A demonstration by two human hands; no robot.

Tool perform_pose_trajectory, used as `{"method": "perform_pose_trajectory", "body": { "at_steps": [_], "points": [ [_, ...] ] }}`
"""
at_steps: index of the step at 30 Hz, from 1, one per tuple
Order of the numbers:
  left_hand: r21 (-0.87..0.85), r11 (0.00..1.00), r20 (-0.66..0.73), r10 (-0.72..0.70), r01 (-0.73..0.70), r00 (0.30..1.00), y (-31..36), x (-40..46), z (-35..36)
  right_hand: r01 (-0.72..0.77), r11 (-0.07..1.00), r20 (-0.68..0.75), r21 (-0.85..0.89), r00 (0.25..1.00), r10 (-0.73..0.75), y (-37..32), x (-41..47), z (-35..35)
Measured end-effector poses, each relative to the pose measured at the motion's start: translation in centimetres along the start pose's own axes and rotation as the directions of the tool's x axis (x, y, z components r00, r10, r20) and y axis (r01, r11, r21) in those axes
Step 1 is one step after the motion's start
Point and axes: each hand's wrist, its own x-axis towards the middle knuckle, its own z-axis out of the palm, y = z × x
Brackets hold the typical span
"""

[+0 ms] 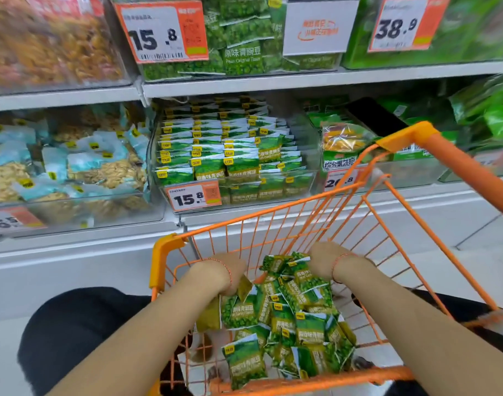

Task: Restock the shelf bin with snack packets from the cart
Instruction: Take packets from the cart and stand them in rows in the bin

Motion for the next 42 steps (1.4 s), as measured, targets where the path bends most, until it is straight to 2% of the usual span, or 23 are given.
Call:
{"method": "perform_pose_trajectory", "body": {
  "at_steps": [2,6,9,12,14,17,19,21,22,24,25,28,30,32,33,36,39,42],
  "points": [
    [0.014,1.0,0.033,-0.006,0.005,0.999,-0.6,0.8,1.3,-0.064,0.997,0.088,0.031,0.994,0.061,0.5,0.6,1.2],
    [0.046,0.999,0.029,0.021,-0.023,0.999,-0.3,1.5,2.9,-0.128,0.98,0.162,0.153,0.981,0.103,-0.1,1.2,2.6],
    [0.104,0.994,0.002,0.022,-0.022,1.0,0.2,2.1,3.6,-0.12,0.992,0.108,0.048,0.988,0.114,-0.4,1.6,3.2],
    [0.117,0.993,-0.036,0.03,-0.025,0.999,0.5,2.3,3.4,-0.125,0.986,0.071,0.108,0.991,0.118,-0.1,2.1,3.2],
    [0.037,0.999,-0.054,0.019,-0.017,0.998,0.5,2.1,2.6,-0.118,0.976,0.078,0.181,0.991,0.105,-0.2,2.0,3.0],
    [-0.226,0.974,-0.045,-0.01,0.0,0.999,-0.2,1.3,1.2,-0.075,0.957,0.12,0.279,0.992,0.043,-0.3,1.8,2.8],
    [-0.498,0.867,-0.03,-0.014,-0.003,0.999,-0.9,0.7,0.5,-0.084,0.902,0.163,0.424,0.986,0.015,-0.2,1.4,2.3],
    [-0.793,0.609,-0.03,-0.017,-0.014,0.999,-1.3,0.1,0.1,-0.102,0.814,0.191,0.572,0.981,-0.011,0.1,0.9,1.4],
    [-0.878,0.479,-0.036,-0.021,-0.021,0.999,-1.3,-0.1,-0.1,-0.111,0.774,0.205,0.623,0.978,-0.024,0.3,0.7,1.0],
    [-0.965,0.26,-0.041,-0.041,-0.029,0.998,-1.1,-0.1,-0.4,-0.134,0.719,0.239,0.682,0.97,-0.046,0.6,0.3,0.3],
    [-0.982,0.184,-0.045,-0.059,-0.033,0.997,-0.9,0.0,-0.6,-0.156,0.707,0.271,0.69,0.961,-0.052,0.7,0.4,0.1],
    [-0.998,0.065,-0.021,-0.083,-0.015,0.996,0.0,0.7,-0.8,-0.205,0.607,0.302,0.768,0.951,-0.06,0.1,-0.5,-0.2],
    [-0.999,0.045,0.001,-0.108,0.006,0.994,1.2,1.1,-0.4,-0.19,0.494,0.281,0.849,0.953,-0.115,-0.5,-1.2,0.0],
    [-0.998,0.047,-0.05,-0.197,-0.042,0.979,1.9,1.7,0.4,-0.191,0.365,0.274,0.911,0.942,-0.192,-0.7,-2.0,-0.2],
    [-0.997,0.05,-0.07,-0.252,-0.059,0.965,2.1,1.9,0.8,-0.183,0.344,0.272,0.921,0.934,-0.233,-0.6,-2.2,-0.4],
    [-0.991,0.092,-0.121,-0.323,-0.096,0.939,3.3,2.1,1.4,-0.137,0.351,0.236,0.926,0.937,-0.256,-0.6,-2.6,-0.6],
    [-0.963,0.255,-0.167,-0.301,-0.089,0.939,5.0,2.5,1.2,-0.121,0.362,0.198,0.924,0.963,-0.183,-0.8,-2.2,0.0],
    [-0.934,0.356,-0.117,-0.276,-0.012,0.954,6.1,3.1,1.1,-0.147,0.449,0.227,0.881,0.965,-0.128,-0.5,-1.8,0.0]
  ]
}}
